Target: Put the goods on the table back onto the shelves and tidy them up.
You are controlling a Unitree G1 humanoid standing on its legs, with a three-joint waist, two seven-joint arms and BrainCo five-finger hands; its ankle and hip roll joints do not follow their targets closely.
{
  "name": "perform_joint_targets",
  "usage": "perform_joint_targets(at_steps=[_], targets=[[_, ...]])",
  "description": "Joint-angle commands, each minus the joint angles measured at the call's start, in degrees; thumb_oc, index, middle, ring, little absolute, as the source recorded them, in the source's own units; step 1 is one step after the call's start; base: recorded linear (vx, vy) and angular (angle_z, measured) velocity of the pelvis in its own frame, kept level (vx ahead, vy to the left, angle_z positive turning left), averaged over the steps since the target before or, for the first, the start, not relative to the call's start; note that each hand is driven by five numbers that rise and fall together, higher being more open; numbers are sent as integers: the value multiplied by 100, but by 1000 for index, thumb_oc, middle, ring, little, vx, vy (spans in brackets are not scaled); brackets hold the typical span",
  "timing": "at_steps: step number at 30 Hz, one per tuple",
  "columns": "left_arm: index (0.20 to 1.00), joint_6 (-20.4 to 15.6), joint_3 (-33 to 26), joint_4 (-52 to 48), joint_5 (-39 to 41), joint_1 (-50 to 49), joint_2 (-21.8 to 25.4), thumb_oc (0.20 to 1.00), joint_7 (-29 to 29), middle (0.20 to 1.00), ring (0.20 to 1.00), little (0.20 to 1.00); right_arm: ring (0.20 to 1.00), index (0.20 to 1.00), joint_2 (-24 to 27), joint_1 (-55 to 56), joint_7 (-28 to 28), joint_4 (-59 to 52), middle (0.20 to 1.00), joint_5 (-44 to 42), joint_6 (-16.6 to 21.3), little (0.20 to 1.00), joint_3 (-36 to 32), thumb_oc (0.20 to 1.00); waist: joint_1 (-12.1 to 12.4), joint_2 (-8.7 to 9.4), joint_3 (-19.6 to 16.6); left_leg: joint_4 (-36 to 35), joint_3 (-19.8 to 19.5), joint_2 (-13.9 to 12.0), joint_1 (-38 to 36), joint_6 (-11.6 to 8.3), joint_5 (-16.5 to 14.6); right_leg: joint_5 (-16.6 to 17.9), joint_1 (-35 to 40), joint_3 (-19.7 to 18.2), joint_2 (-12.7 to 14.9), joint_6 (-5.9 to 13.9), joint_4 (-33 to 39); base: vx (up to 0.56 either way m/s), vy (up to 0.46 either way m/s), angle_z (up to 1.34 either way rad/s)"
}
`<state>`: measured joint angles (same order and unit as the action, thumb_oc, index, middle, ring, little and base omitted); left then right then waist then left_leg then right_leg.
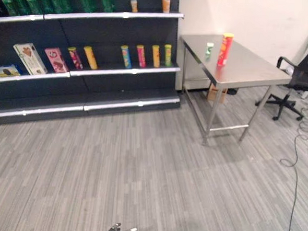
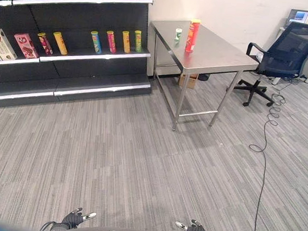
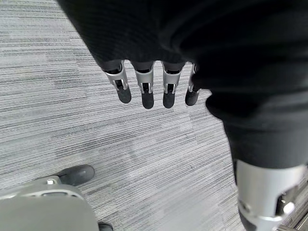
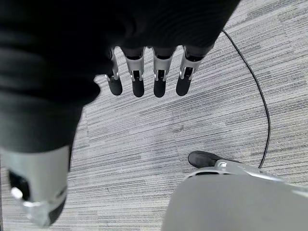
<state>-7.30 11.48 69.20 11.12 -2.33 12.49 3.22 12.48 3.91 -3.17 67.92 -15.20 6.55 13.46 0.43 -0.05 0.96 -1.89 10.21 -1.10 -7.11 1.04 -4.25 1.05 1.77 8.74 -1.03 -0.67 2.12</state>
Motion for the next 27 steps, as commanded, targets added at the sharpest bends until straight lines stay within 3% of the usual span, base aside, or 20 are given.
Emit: perform_joint_targets(at_steps=[1, 27], targets=[[1000, -200, -18, 245, 110, 383, 87, 1000, -20, 1000, 1000, 1000, 1000, 1000, 8, -294, -27, 195, 1000, -11, 161, 1000, 149, 1000, 34, 240, -84, -311, -13, -78, 274, -375, 487, -101, 283, -166, 432, 685, 179, 0, 0, 0], [1000, -195, 82, 244, 148, 297, 33, 1000, -200, 1000, 1000, 1000, 1000, 1000, 92, -154, 52, 172, 1000, 323, 142, 1000, 341, 1000, 25, 208, 12, -311, -77, -145, 369, -420, 575, -81, 239, -197, 367, 640, 255, -7, -6, 0]])
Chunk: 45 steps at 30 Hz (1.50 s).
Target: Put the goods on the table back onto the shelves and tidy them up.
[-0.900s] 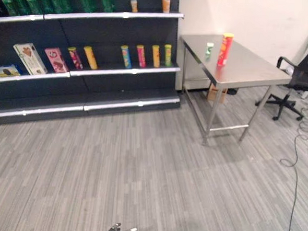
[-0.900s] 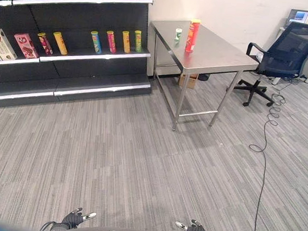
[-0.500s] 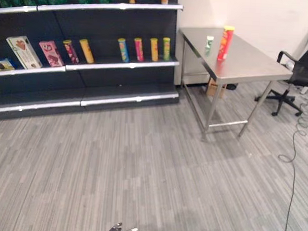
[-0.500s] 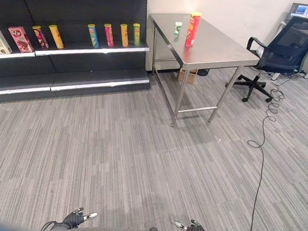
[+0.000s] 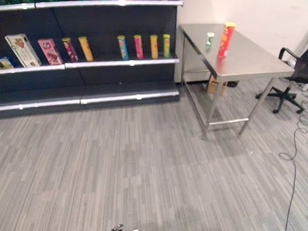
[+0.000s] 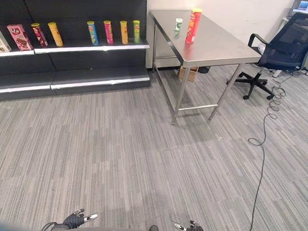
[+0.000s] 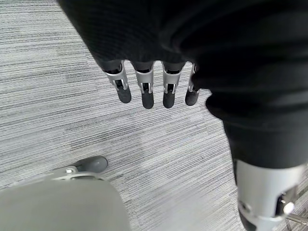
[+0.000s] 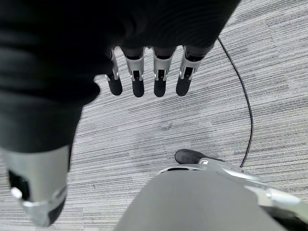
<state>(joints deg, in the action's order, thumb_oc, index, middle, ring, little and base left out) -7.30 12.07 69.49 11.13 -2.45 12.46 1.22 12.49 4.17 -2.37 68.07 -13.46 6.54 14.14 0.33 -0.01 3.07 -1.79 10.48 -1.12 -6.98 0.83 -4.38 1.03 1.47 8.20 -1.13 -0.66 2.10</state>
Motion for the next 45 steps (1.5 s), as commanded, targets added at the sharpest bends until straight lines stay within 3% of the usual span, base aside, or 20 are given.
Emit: perform_joint_targets(at_steps=[1, 14, 20, 22, 23, 25, 28, 29, 30, 33, 37, 40, 41, 42, 44, 45], targets=[[1000, -192, 36, 182, 161, 326, 43, 1000, -2, 1000, 1000, 1000, 1000, 1000, 118, -204, -47, 147, 1000, 217, 137, 1000, 304, 1000, 43, 197, -198, -321, -126, -147, 368, -404, 598, -82, 271, -147, 375, 635, 269, 0, 0, 0], [1000, -162, -27, 216, 270, 282, 37, 1000, -40, 1000, 1000, 1000, 1000, 1000, 182, -247, 3, 102, 1000, 352, 132, 1000, 435, 1000, 93, 179, -136, -321, -169, -208, 276, -421, 636, -177, 332, -190, 281, 559, 278, 1, -42, 1], [1000, -161, -132, 59, 759, 363, -8, 1000, -60, 1000, 1000, 1000, 1000, 1000, 240, -252, -2, -42, 1000, 237, 153, 1000, 454, 1000, 113, 264, 240, 1022, -360, -189, 1032, -506, 385, -306, 263, -225, 299, 389, 101, -59, -76, 3], [1000, -159, -141, 95, 793, 364, -35, 1000, -45, 1000, 1000, 1000, 1000, 1000, 263, -243, -6, -89, 1000, 205, 160, 1000, 453, 1000, 130, 294, 313, 1388, -519, -109, 1215, -539, 411, -330, 266, -223, 306, 343, 54, 14, -68, 19], [1000, -176, -151, 130, 861, 387, -54, 1000, -44, 1000, 1000, 1000, 1000, 1000, 288, -264, 7, -101, 1000, 183, 162, 1000, 453, 1000, 156, 338, 402, 1821, -795, 57, 1502, -570, 536, -340, 232, -255, 324, 307, -27, 19, -41, -2], [1000, -175, -149, 135, 901, 400, -63, 1000, -51, 1000, 1000, 1000, 1000, 1000, 299, -273, 2, -112, 1000, 199, 156, 1000, 475, 1000, 145, 346, 431, 1955, -936, 122, 1662, -579, 574, -364, 200, -258, 325, 290, -66, 10, -20, -1], [1000, -176, -159, 150, 1015, 411, -92, 1000, -50, 1000, 1000, 1000, 1000, 1000, 348, -283, -8, -192, 1000, 191, 164, 1000, 504, 1000, 187, 340, 460, 1548, -1062, 149, 1840, -477, 518, -440, 151, -305, 293, 317, -103, 150, 38, -1], [1000, -187, -152, 152, 1088, 402, -107, 1000, -31, 1000, 1000, 1000, 1000, 1000, 391, -329, -28, -334, 1000, 144, 179, 1000, 514, 1000, 239, 329, 491, 981, -1120, -169, 2034, -494, 878, -542, 115, -341, 244, 320, -150, 106, 46, 2], [1000, -187, -152, 152, 1089, 401, -107, 1000, -31, 1000, 1000, 1000, 1000, 1000, 391, -327, -28, -336, 1000, 144, 178, 1000, 514, 1000, 245, 335, 497, 956, -1113, -167, 2012, -495, 888, -549, 120, -347, 248, 319, -156, 187, 76, -2], [1000, -228, -147, 208, 1157, 406, -101, 1000, 5, 1000, 1000, 1000, 1000, 1000, 380, -442, -96, -438, 1000, 106, 226, 1000, 603, 1000, 363, 375, 569, -5, -1264, -698, 2499, -600, 1322, -786, 213, -496, 231, 335, -157, 283, 81, -7], [1000, -224, -261, 310, 1128, 356, -38, 1000, 20, 1000, 1000, 1000, 1000, 1000, 350, -592, -79, -576, 1000, 133, 254, 1000, 699, 1000, 449, 355, 473, -321, -1082, -1104, 2653, -783, 1390, -1030, 697, -802, 246, 439, -59, 447, 129, -33], [1000, -241, -313, 279, 1088, 243, -29, 1000, 15, 1000, 1000, 1000, 1000, 1000, 326, -582, -29, -639, 1000, 254, 256, 1000, 758, 1000, 560, 265, 300, -321, -1087, -1089, 2526, -882, 1602, -1154, 999, -964, 275, 492, -19, 573, 260, -59], [1000, -268, -308, 205, 1028, 211, 26, 1000, -25, 1000, 1000, 1000, 1000, 1000, 253, -611, 60, -576, 1000, 374, 233, 1000, 760, 1000, 665, 262, 102, -321, -893, -928, 2215, -832, 1815, -1133, 1156, -1025, 595, 699, -248, 567, 295, -126], [1000, -268, -308, 205, 1028, 210, 27, 1000, -25, 1000, 1000, 1000, 1000, 1000, 252, -610, 60, -576, 1000, 374, 233, 1000, 759, 1000, 671, 270, 108, -321, -883, -922, 2204, -830, 1811, -1137, 1162, -1029, 605, 701, -250, 707, 387, -139], [1000, -257, -267, 182, 940, 207, 81, 1000, -57, 1000, 1000, 1000, 1000, 1000, 222, -603, 113, -538, 1000, 412, 210, 1000, 730, 1000, 666, 321, 30, -321, -696, -724, 1988, -711, 1727, -908, 1023, -1060, 783, 868, -691, 397, 277, -55], [1000, -258, -231, 126, 921, 241, 126, 1000, -67, 1000, 1000, 1000, 1000, 1000, 220, -612, 115, -434, 1000, 412, 205, 1000, 697, 1000, 671, 349, 15, -321, -567, -497, 1807, -507, 1552, -488, 748, -1069, 907, 979, -1366, 360, 268, -11]])
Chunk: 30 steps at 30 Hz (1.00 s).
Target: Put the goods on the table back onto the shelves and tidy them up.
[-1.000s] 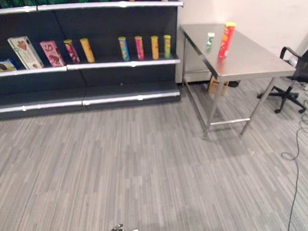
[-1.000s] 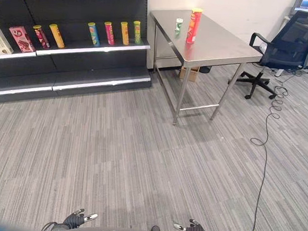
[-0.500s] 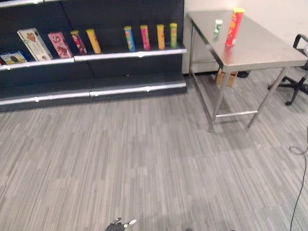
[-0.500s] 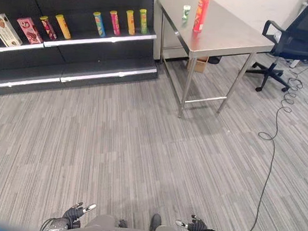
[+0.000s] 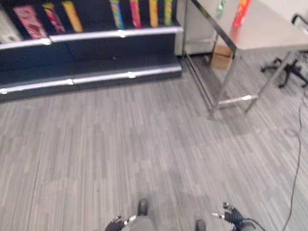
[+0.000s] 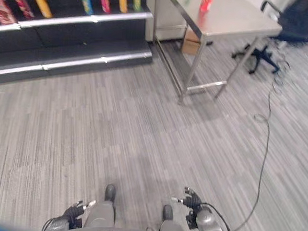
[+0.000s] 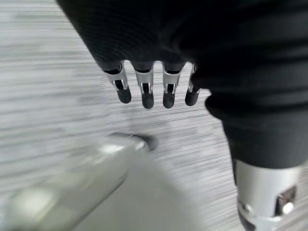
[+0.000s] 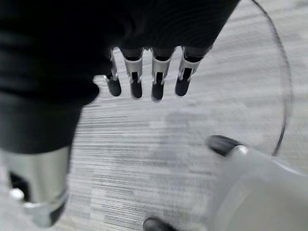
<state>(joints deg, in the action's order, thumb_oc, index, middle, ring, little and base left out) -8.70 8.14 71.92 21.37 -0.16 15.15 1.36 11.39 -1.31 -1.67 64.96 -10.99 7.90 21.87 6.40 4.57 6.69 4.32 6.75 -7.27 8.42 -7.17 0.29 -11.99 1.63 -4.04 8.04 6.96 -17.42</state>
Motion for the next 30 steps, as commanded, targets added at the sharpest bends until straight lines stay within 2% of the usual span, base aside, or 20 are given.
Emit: perform_joint_targets(at_steps=[1, 3, 5, 7, 8, 9, 11, 13, 16, 18, 21, 22, 23, 25, 28, 29, 30], targets=[[1000, -119, 162, -118, -104, 12, -143, 1000, -81, 1000, 1000, 1000, 1000, 1000, 330, -64, 45, -122, 1000, 165, 69, 1000, -78, 1000, 67, -103, -347, -932, -189, 122, 267, 296, 1083, 808, 727, 151, -4, 220, 580, 318, 261, -16], [1000, -101, 194, -232, -103, 34, -116, 1000, -98, 1000, 1000, 1000, 1000, 1000, 351, -61, 35, -8, 1000, 174, 36, 1000, -157, 1000, 46, -124, -336, -907, -132, 370, 86, 508, 885, 1340, 416, 151, 91, 262, -202, 250, 224, 4], [1000, -94, 237, -252, -135, 63, -88, 1000, -97, 1000, 1000, 1000, 1000, 1000, 362, -29, 49, 9, 1000, 181, 5, 1000, -191, 1000, -17, -164, -274, -896, -123, 603, -115, 700, 715, 2066, -7, 220, 232, 244, -968, 255, 266, 23], [1000, -53, 312, -224, -269, 109, -83, 1000, -102, 1000, 1000, 1000, 1000, 1000, 382, 24, 37, 6, 1000, 204, -9, 1000, -248, 1000, -80, -238, -242, -927, -44, 771, -368, 847, 527, 2403, -283, 520, 438, 219, -1389, 255, 276, 13], [1000, -50, 344, -188, -340, 133, -83, 1000, -109, 1000, 1000, 1000, 1000, 1000, 379, 54, 30, -16, 1000, 227, -9, 1000, -249, 1000, -111, -300, -206, -932, -13, 789, -511, 895, 444, 2366, -524, 724, 557, 179, -1589, 292, 248, 3], [1000, -53, 370, -174, -361, 182, -89, 1000, -119, 1000, 1000, 1000, 1000, 1000, 386, 100, 29, -36, 1000, 243, -11, 1000, -255, 1000, -174, -327, -164, -932, 5, 839, -652, 897, 303, 1974, -707, 970, 627, 82, -1491, 295, 182, -15], [1000, -71, 431, -187, -415, 220, -110, 1000, -127, 1000, 1000, 1000, 1000, 1000, 399, 158, 28, -28, 1000, 246, -9, 1000, -252, 1000, -257, -409, -144, -932, -35, 823, -769, 865, 194, 1503, -946, 1267, 512, -5, -899, 268, 64, -2], [1000, -79, 500, -152, -443, 308, -171, 1000, -116, 1000, 1000, 1000, 1000, 1000, 420, 149, 16, -12, 1000, 212, -26, 1000, -259, 1000, -404, -418, 2, -932, -118, 878, -970, 816, 50, 1371, -1189, 1282, 287, 34, 10, 260, -28, -2], [1000, -90, 568, -86, -651, 395, -217, 1000, -114, 1000, 1000, 1000, 1000, 1000, 427, 178, 7, -7, 1000, 183, -52, 1000, -263, 1000, -601, -340, 103, -932, -220, 1024, -1259, 777, -202, 1717, -1309, 1011, 57, 230, 1399, 326, -39, 17], [1000, -90, 575, 7, -830, 412, -244, 1000, -129, 1000, 1000, 1000, 1000, 1000, 427, 230, 31, -24, 1000, 208, -63, 1000, -271, 1000, -752, -297, 147, -932, -325, 1130, -1479, 758, -379, 2002, -1607, 814, -32, 377, 1957, 328, -11, 18], [1000, -89, 560, 70, -967, 379, -280, 1000, -138, 1000, 1000, 1000, 1000, 1000, 427, 297, 51, -110, 1000, 262, -83, 1000, -256, 1000, -832, -296, 198, -932, -395, 1175, -1690, 741, -504, 2123, -1758, 811, -77, 456, 2226, 311, -23, 41], [1000, -58, 532, 124, -1052, 343, -321, 1000, -163, 1000, 1000, 1000, 1000, 1000, 440, 374, 76, -210, 1000, 301, -92, 1000, -265, 1000, -879, -287, 217, -932, -514, 1246, -1914, 741, -631, 2189, -1922, 949, -82, 496, 2242, 638, -116, 32], [1000, -47, 524, 192, -1158, 311, -354, 1000, -172, 1000, 1000, 1000, 1000, 1000, 472, 436, 109, -245, 1000, 311, -74, 1000, -270, 1000, -989, -281, 208, -932, -671, 1309, -2163, 751, -785, 2273, -1887, 854, -107, 492, 2242, 666, -149, 27], [1000, -56, 520, 213, -1187, 262, -397, 1000, -178, 1000, 1000, 1000, 1000, 1000, 508, 501, 142, -235, 1000, 321, -60, 1000, -311, 1000, -995, -255, 101, -932, -810, 1336, -2371, 737, -961, 2410, -1743, 863, -98, 465, 2242, 522, -182, 68], [1000, -39, 548, 152, -1083, 242, -459, 1000, -189, 1000, 1000, 1000, 1000, 1000, 610, 507, 145, -292, 1000, 346, -61, 1000, -316, 1000, -1043, -373, 31, -801, -972, 1247, -2474, 651, -954, 2506, -1536, 1056, -144, 377, 2168, 430, -239, 77], [1000, -41, 576, 118, -1052, 260, -478, 1000, -192, 1000, 1000, 1000, 1000, 1000, 640, 498, 143, -291, 1000, 352, -56, 1000, -312, 1000, -1049, -412, 13, -626, -979, 1217, -2429, 582, -886, 2498, -1469, 1118, -172, 336, 2140, 334, -238, 75], [1000, -46, 626, 38, -1005, 287, -485, 1000, -199, 1000, 1000, 1000, 1000, 1000, 703, 509, 147, -341, 1000, 320, -20, 1000, -348, 1000, -1067, -457, -15, -286, -988, 1168, -2339, 434, -649, 2465, -1389, 1204, -209, 281, 2091, 330, -232, 62]])
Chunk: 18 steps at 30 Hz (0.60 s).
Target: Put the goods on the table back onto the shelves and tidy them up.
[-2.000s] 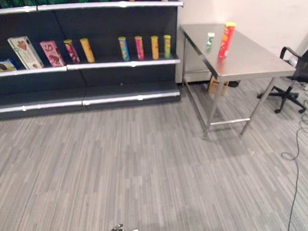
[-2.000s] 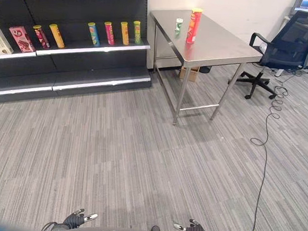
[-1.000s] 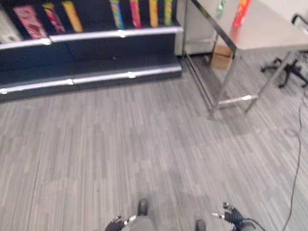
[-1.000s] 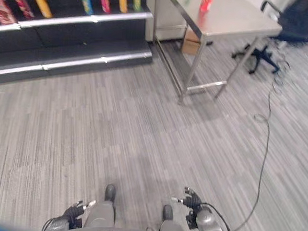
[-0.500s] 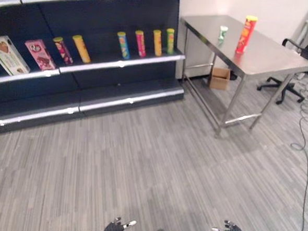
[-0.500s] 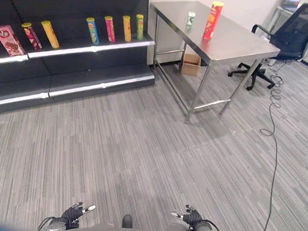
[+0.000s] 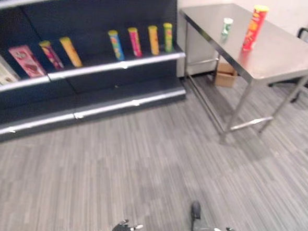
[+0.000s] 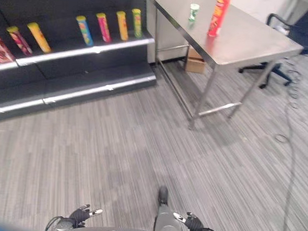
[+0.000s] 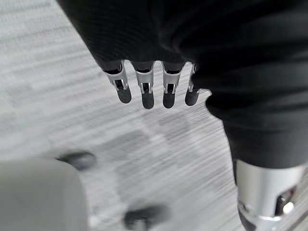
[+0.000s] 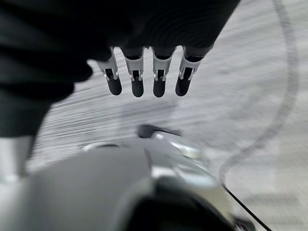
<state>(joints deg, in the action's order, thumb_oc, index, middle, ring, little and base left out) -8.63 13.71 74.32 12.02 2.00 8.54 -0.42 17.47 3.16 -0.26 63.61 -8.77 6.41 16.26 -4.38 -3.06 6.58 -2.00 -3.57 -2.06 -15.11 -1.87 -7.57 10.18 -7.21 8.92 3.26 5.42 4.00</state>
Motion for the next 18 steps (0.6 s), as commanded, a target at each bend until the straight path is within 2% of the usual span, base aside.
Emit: perform_joint_targets(at_steps=[1, 3, 4, 5, 6, 7, 9, 10, 12, 13, 14, 15, 16, 17, 18], targets=[[1000, -52, 100, -252, -30, 51, 179, 1000, -56, 1000, 1000, 1000, 1000, 1000, 129, 64, 5, -237, 1000, 64, 119, 1000, 171, 1000, 12, 295, -45, 601, 163, 591, 115, -198, 237, 167, -399, -12, 275, 400, -71, 319, -237, 45], [1000, -36, 117, -307, 127, 58, 193, 1000, -59, 1000, 1000, 1000, 1000, 1000, 180, 3, -25, -255, 1000, 14, 127, 1000, 174, 1000, 22, 317, -38, 1583, 413, 516, 544, -517, 659, -40, -130, 62, 270, 255, -79, 309, -271, 30], [1000, -13, 105, -373, 283, 112, 225, 1000, -51, 1000, 1000, 1000, 1000, 1000, 245, -51, -60, -390, 1000, -44, 127, 1000, 197, 1000, 85, 433, 72, 2964, 535, 452, 1235, -850, 1218, -311, 169, 55, 273, 63, -110, 246, -261, 28], [1000, -13, 105, -373, 284, 114, 225, 1000, -51, 1000, 1000, 1000, 1000, 1000, 245, -52, -60, -391, 1000, -44, 126, 1000, 196, 1000, 82, 423, 73, 3001, 530, 441, 1256, -852, 1199, -311, 165, 62, 263, 60, -113, 215, -249, 24], [1000, -10, 106, -375, 298, 121, 226, 1000, -51, 1000, 1000, 1000, 1000, 1000, 244, -61, -66, -423, 1000, -76, 131, 1000, 207, 1000, 111, 471, 112, 3378, 602, 415, 1431, -881, 1271, -387, 287, 47, 259, -2, -90, 207, -184, -19], [1000, 9, 76, -375, 324, 74, 231, 1000, -52, 1000, 1000, 1000, 1000, 1000, 250, -58, -77, -509, 1000, -134, 139, 1000, 222, 1000, 215, 560, 195, 3962, 649, 433, 1714, -828, 1362, -522, 535, -63, 226, -131, -29, 208, -183, -26], [1000, 11, 64, -349, 335, 48, 234, 1000, -33, 1000, 1000, 1000, 1000, 1000, 242, -61, -70, -499, 1000, -144, 123, 1000, 258, 1000, 279, 607, 222, 4115, 700, 428, 1898, -754, 1243, -582, 612, -123, 214, -166, -19, 258, -150, -32], [1000, 4, 12, -329, 394, 6, 231, 1000, -39, 1000, 1000, 1000, 1000, 1000, 202, -46, -45, -559, 1000, -181, 124, 1000, 320, 1000, 384, 625, 204, 3760, 664, 492, 2215, -565, 1072, -668, 740, -237, 168, -170, 26, 278, -119, -30], [1000, -12, -7, -316, 401, -13, 228, 1000, -27, 1000, 1000, 1000, 1000, 1000, 190, -39, -40, -563, 1000, -184, 127, 1000, 339, 1000, 429, 619, 220, 3659, 706, 413, 2368, -500, 998, -733, 835, -288, 136, -173, 55, 252, -57, -41], [1000, -21, -50, -297, 410, -59, 234, 1000, -16, 1000, 1000, 1000, 1000, 1000, 148, -35, -54, -514, 1000, -185, 139, 1000, 355, 1000, 523, 621, 225, 2952, 666, 275, 2506, -339, 825, -833, 945, -391, 100, -153, 69, 245, -36, -44], [1000, -22, -49, -297, 410, -59, 234, 1000, -16, 1000, 1000, 1000, 1000, 1000, 148, -34, -54, -513, 1000, -185, 140, 1000, 355, 1000, 535, 621, 242, 2944, 676, 273, 2479, -338, 821, -834, 964, -401, 100, -152, 72, 266, -6, -33], [1000, -29, -56, -268, 411, -81, 245, 1000, -2, 1000, 1000, 1000, 1000, 1000, 131, -25, -67, -482, 1000, -181, 155, 1000, 375, 1000, 576, 595, 239, 2252, 556, 209, 2476, -265, 772, -916, 998, -471, 55, -136, 74, 197, 20, -33], [1000, -29, -46, -232, 400, -73, 250, 1000, -12, 1000, 1000, 1000, 1000, 1000, 120, -28, -61, -444, 1000, -208, 178, 1000, 367, 1000, 602, 567, 245, 1581, 440, 83, 2476, -254, 882, -984, 1064, -514, 13, -121, 81, 196, 19, -35], [1000, -29, -46, -232, 400, -73, 250, 1000, -12, 1000, 1000, 1000, 1000, 1000, 120, -28, -61, -443, 1000, -208, 178, 1000, 367, 1000, 603, 567, 247, 1580, 441, 83, 2474, -254, 883, -984, 1065, -515, 13, -121, 81, 281, 47, -36], [1000, -29, -14, -233, 405, -64, 271, 1000, -3, 1000, 1000, 1000, 1000, 1000, 119, -3, -91, -452, 1000, -232, 199, 1000, 364, 1000, 624, 458, 239, 637, 256, -174, 2425, -285, 1269, -1136, 1156, -551, -97, -151, 41, 265, 67, -26]])
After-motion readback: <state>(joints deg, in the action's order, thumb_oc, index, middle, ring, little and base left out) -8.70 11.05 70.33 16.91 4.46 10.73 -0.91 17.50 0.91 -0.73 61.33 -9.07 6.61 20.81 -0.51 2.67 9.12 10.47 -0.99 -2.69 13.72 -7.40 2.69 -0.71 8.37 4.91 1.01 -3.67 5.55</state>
